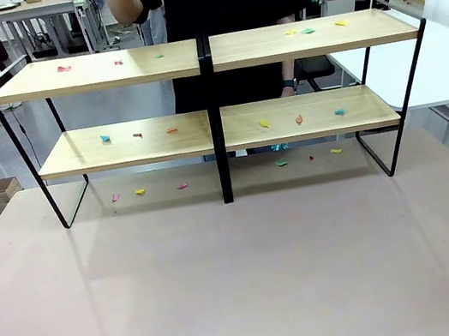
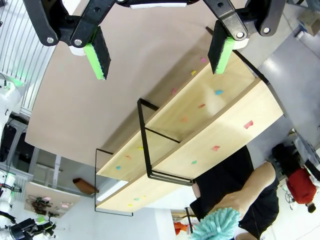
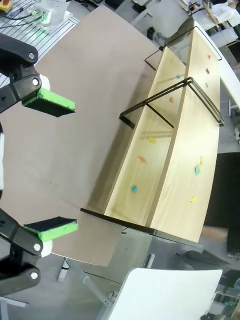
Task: Clean the shelves.
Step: Pick up the Duster when the human hands it over.
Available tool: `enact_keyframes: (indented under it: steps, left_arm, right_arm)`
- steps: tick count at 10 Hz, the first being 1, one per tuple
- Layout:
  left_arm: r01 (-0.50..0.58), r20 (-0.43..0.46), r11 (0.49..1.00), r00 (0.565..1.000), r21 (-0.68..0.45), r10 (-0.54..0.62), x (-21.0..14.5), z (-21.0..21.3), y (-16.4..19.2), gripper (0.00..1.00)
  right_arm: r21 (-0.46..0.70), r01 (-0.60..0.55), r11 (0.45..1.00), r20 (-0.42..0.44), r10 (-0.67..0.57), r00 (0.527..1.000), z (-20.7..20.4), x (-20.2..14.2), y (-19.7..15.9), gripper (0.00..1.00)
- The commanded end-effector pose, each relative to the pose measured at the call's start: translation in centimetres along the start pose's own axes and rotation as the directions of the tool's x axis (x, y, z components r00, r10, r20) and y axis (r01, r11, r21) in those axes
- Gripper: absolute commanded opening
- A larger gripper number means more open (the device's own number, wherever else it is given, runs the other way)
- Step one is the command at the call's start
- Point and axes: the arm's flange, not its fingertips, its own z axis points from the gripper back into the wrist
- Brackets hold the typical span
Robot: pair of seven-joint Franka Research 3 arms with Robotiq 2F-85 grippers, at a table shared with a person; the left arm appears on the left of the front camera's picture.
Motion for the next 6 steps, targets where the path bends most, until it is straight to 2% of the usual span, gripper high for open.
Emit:
enact_keyframes:
  steps: [1, 6]
  left_arm:
    - [0.015, 0.017, 1.0, 1.0, -0.014, -0.015, -4.24, -1.41, -2.54, 1.0]
    - [0.015, 0.008, 1.0, 1.0, -0.025, -0.015, -4.29, -1.86, -2.41, 1.0]
  right_arm:
    - [0.008, 0.026, 1.0, 0.005, -0.026, 1.0, -0.15, 0.16, 0.17, 1.0]
    - [0.035, -0.009, 0.999, 0.004, 0.009, 1.0, -0.49, 0.12, 0.2, 1.0]
